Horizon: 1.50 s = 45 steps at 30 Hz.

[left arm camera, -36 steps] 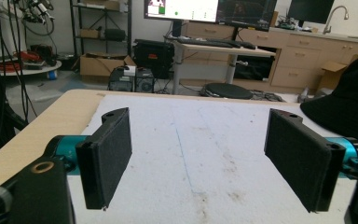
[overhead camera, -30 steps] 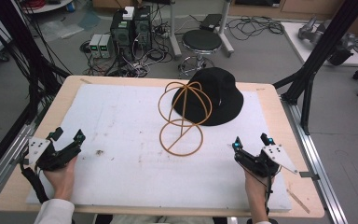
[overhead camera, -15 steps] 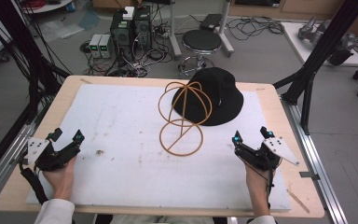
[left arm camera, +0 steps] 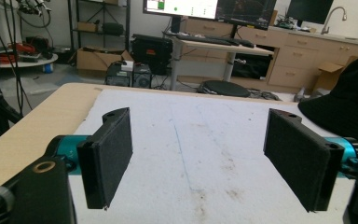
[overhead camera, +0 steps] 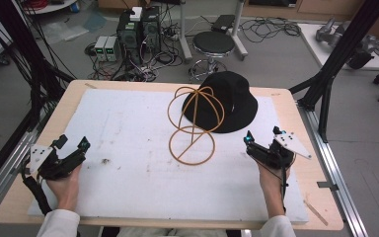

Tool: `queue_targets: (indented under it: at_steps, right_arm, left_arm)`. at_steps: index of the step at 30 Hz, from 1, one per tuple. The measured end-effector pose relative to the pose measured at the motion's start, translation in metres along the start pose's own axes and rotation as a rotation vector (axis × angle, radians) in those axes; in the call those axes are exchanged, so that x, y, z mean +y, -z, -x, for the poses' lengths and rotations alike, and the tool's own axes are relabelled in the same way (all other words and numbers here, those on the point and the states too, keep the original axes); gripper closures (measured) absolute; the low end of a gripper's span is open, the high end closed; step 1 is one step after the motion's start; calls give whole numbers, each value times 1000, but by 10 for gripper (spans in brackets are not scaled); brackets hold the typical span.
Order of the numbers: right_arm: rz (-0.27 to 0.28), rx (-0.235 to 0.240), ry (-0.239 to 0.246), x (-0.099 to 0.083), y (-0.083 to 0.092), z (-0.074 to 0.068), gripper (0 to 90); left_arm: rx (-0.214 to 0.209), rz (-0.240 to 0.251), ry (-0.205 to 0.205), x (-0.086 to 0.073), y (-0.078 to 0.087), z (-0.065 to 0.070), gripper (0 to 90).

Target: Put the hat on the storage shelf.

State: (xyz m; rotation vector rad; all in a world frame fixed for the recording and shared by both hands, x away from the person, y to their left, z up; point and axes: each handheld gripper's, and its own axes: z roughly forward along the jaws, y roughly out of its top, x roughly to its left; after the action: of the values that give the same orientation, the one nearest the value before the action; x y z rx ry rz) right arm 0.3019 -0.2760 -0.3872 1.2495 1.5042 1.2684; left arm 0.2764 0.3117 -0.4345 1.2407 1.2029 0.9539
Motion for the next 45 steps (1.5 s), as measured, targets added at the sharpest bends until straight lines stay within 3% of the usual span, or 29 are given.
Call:
queue_targets:
  at_steps: [11,14,23,32,38,45]
  right_arm:
    - [-53,-15,-39,3,-38,-1,78]
    - [-39,-17,-14,7,-47,-4,78]
    - [-100,-40,26,8,-83,-11,78]
    - [-107,7,76,10,-111,-19,78]
    - [-116,13,41,2,-123,-18,79]
    - [-141,37,58,27,-142,-26,79]
  left_arm:
    - [-6,9,-6,0,-3,2,246]
    - [-8,7,-11,0,-3,2,246]
    - [-14,6,-14,0,-2,3,246]
    - [-26,3,-1,0,-1,3,248]
    - [-26,4,8,0,-2,1,248]
    - [-31,3,1,0,-1,3,248]
